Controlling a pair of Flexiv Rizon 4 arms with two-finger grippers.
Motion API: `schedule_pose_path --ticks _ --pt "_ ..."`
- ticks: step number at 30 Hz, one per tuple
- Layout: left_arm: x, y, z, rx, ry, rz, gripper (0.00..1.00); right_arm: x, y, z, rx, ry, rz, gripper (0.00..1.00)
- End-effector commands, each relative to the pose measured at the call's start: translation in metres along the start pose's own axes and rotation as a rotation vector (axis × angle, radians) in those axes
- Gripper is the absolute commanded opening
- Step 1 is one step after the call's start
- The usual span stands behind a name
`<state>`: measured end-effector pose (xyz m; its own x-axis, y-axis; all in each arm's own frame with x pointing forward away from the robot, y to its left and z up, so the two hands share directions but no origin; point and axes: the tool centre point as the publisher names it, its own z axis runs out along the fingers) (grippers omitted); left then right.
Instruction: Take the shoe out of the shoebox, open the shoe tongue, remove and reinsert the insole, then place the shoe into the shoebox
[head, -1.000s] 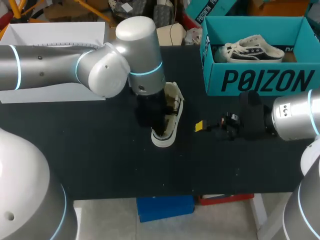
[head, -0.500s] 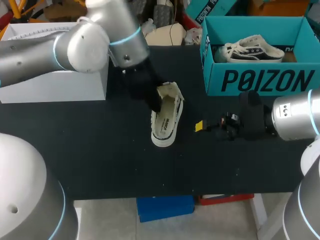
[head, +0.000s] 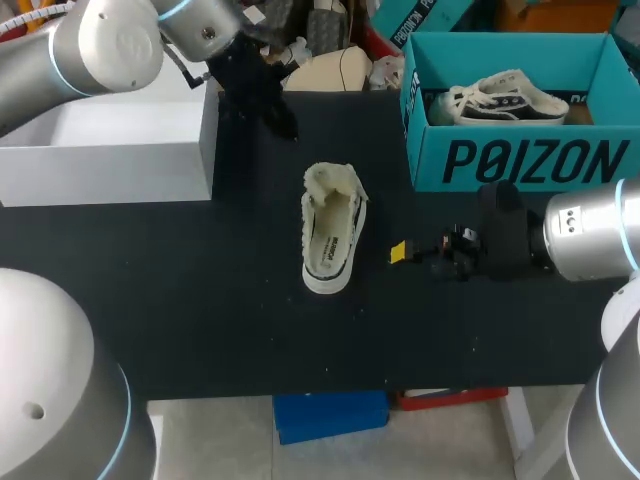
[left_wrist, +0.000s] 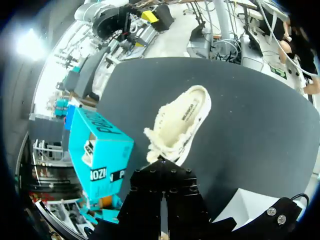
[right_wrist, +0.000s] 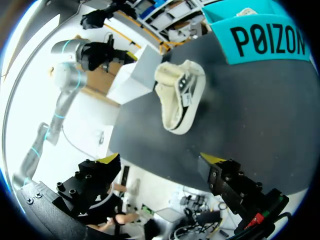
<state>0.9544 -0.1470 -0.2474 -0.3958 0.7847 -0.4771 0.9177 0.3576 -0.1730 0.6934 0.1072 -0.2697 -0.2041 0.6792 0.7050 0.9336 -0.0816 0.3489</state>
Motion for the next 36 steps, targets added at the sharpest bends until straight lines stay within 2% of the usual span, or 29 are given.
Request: schedule_pose_path --ticks 1,6,17,22,27,31,36 --pt "-0.024 0.01 0.029 -0.041 0.055 -0.033 0.0 0.0 0.0 -0.001 0.001 0.0 0.0 1.0" --pt "-0.032 0.015 0.053 -0.01 0.104 0.016 0.0 0.0 0.0 -0.001 0.001 0.0 0.0 1.0" --pt "-0.01 0.013 0.103 0.076 0.171 0.009 0.0 0.0 0.0 -0.001 0.001 0.0 0.0 1.0" --pt "-0.011 -0.002 0.113 0.166 0.168 0.116 0.0 0.0 0.0 -0.001 0.001 0.0 0.0 1.0" --pt "-0.006 -0.026 0.12 0.328 0.171 0.292 0.0 0.0 0.0 -0.001 0.001 0.0 0.0 1.0" --pt "0.007 -0.037 0.127 0.347 0.225 0.376 0.0 0.0 0.0 -0.001 0.001 0.0 0.0 1.0" --pt "0.018 -0.04 0.137 0.352 0.27 0.402 0.0 0.0 0.0 -0.001 0.001 0.0 0.0 1.0"
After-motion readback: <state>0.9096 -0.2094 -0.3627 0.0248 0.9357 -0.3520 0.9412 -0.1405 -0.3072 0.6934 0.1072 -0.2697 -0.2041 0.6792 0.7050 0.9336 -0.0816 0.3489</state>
